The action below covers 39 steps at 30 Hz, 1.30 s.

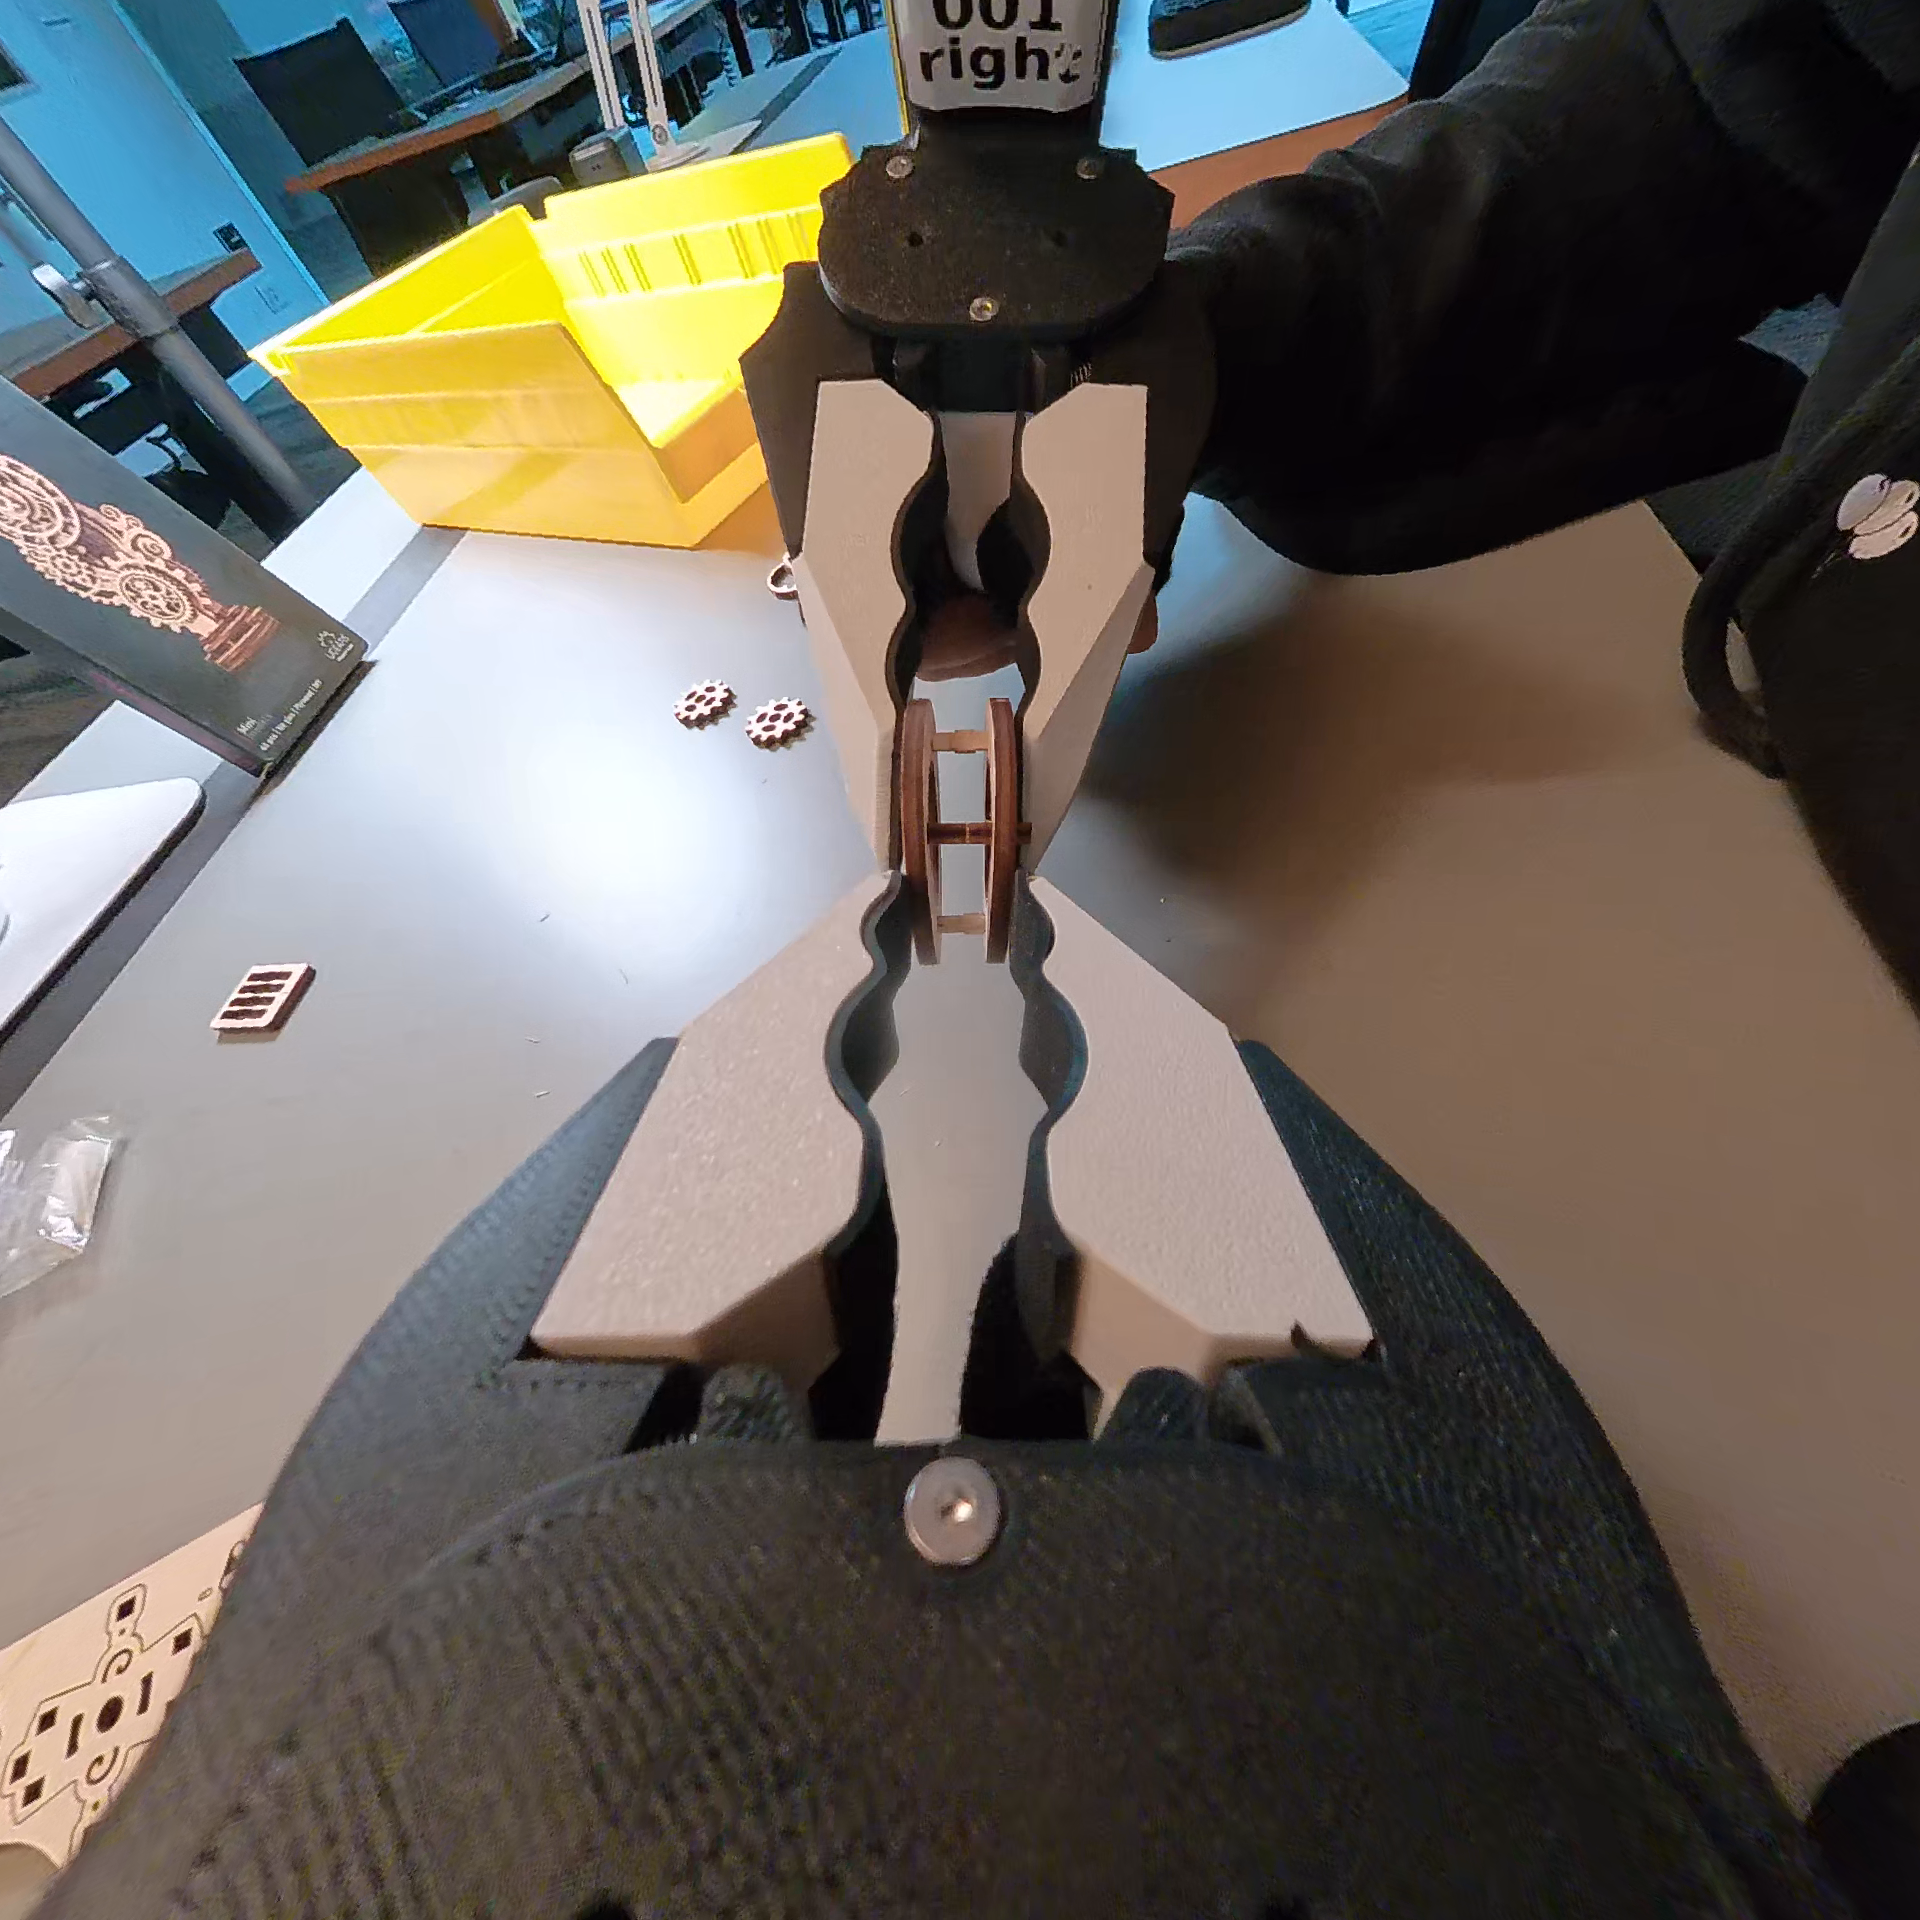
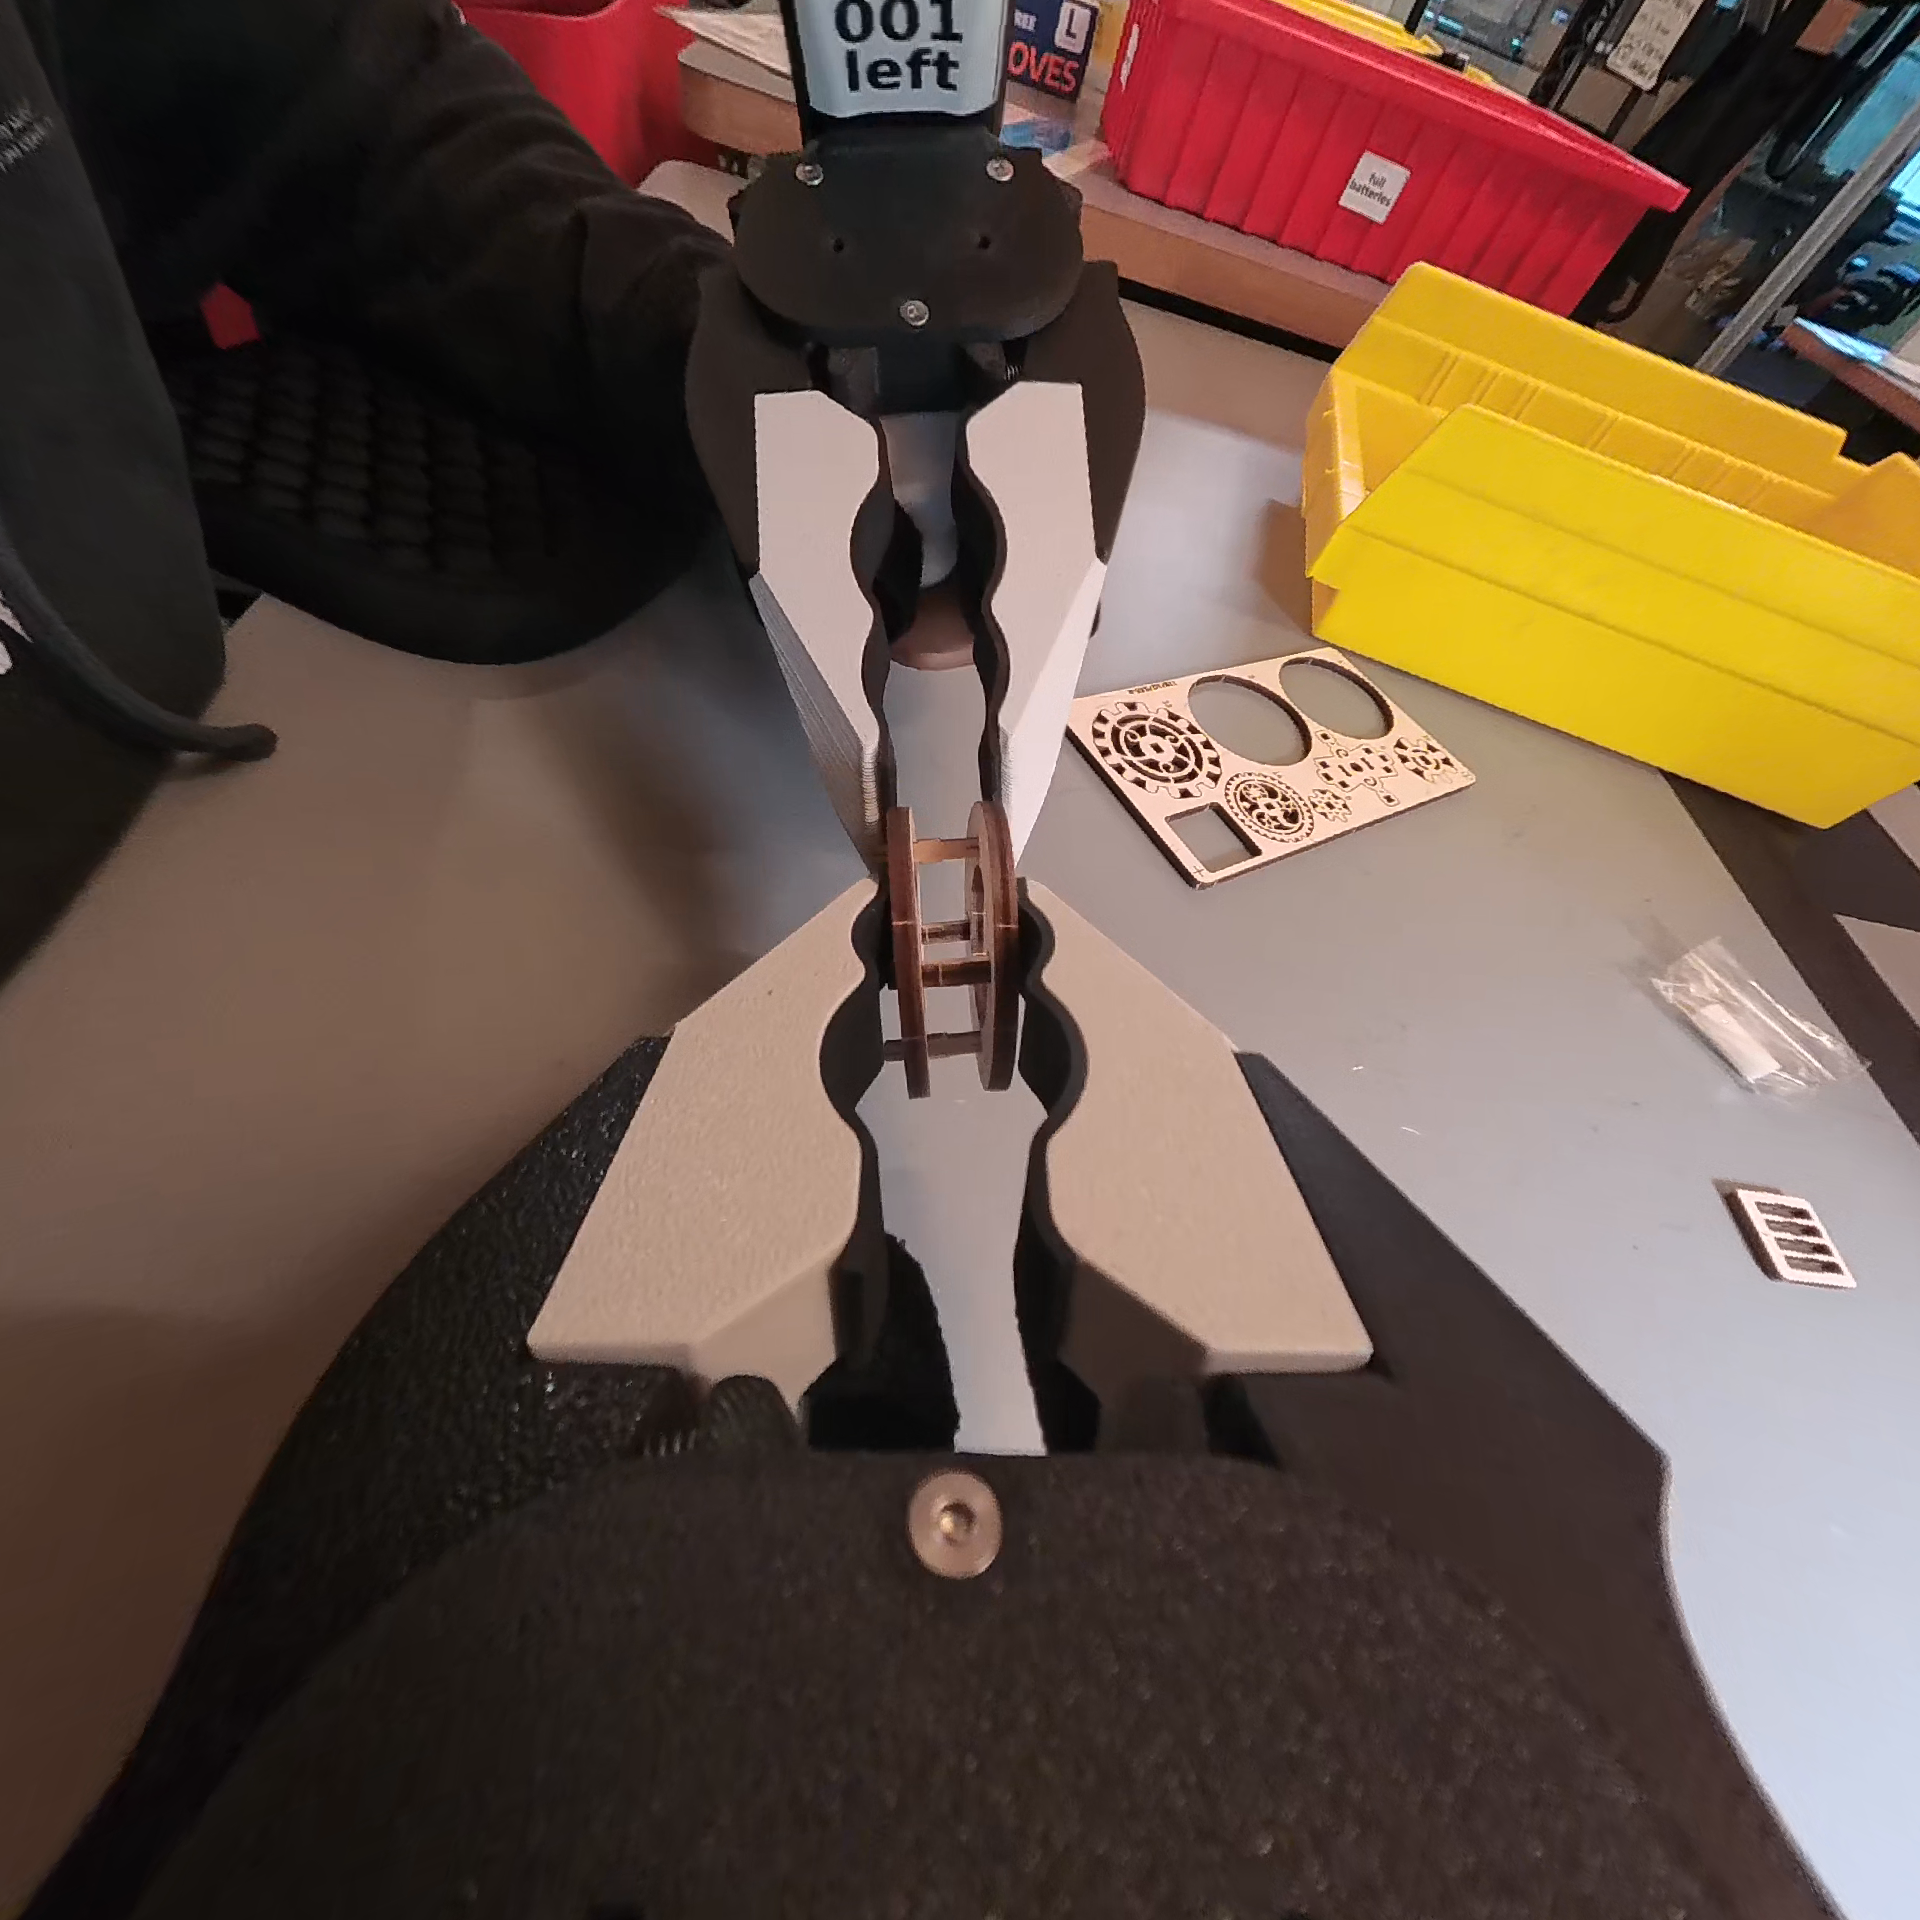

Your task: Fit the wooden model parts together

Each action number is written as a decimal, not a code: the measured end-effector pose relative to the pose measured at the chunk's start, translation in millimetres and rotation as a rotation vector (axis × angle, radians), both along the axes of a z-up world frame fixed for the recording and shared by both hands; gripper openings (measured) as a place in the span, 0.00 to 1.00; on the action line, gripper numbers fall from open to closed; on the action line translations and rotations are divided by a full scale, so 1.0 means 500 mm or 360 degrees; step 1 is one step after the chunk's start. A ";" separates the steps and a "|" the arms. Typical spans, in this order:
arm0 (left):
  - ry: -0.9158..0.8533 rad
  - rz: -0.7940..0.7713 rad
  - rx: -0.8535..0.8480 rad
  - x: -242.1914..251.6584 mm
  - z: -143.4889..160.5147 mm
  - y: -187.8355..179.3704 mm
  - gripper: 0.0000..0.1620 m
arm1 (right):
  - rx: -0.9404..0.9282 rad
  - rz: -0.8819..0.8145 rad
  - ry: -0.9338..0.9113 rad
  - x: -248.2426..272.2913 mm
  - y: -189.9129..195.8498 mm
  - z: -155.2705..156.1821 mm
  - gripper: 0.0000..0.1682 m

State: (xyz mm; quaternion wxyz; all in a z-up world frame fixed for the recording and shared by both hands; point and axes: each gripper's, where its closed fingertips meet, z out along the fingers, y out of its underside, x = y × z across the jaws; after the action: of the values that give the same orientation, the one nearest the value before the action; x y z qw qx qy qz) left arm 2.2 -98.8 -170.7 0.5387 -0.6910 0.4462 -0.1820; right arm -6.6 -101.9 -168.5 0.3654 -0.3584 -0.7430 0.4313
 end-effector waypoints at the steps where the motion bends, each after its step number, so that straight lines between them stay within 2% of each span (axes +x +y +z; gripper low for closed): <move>1: -0.0008 -0.0001 -0.0015 0.000 -0.001 0.000 0.11 | -0.0003 0.0000 -0.0005 0.000 0.000 -0.001 0.11; 31: -0.0007 -0.0002 -0.0064 0.001 -0.016 0.001 0.11 | 0.0056 0.0002 -0.0083 0.000 0.004 -0.023 0.11; 39: 0.0111 0.0001 -0.0033 0.001 -0.028 0.000 0.11 | 0.0137 -0.0018 -0.0102 0.002 0.005 -0.036 0.11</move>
State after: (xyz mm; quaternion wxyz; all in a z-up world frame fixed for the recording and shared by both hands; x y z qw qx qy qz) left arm 2.5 -98.6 -184.6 0.5159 -0.7026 0.4625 -0.1622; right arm -5.8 -99.4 -186.6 0.3588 -0.3601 -0.7702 0.3853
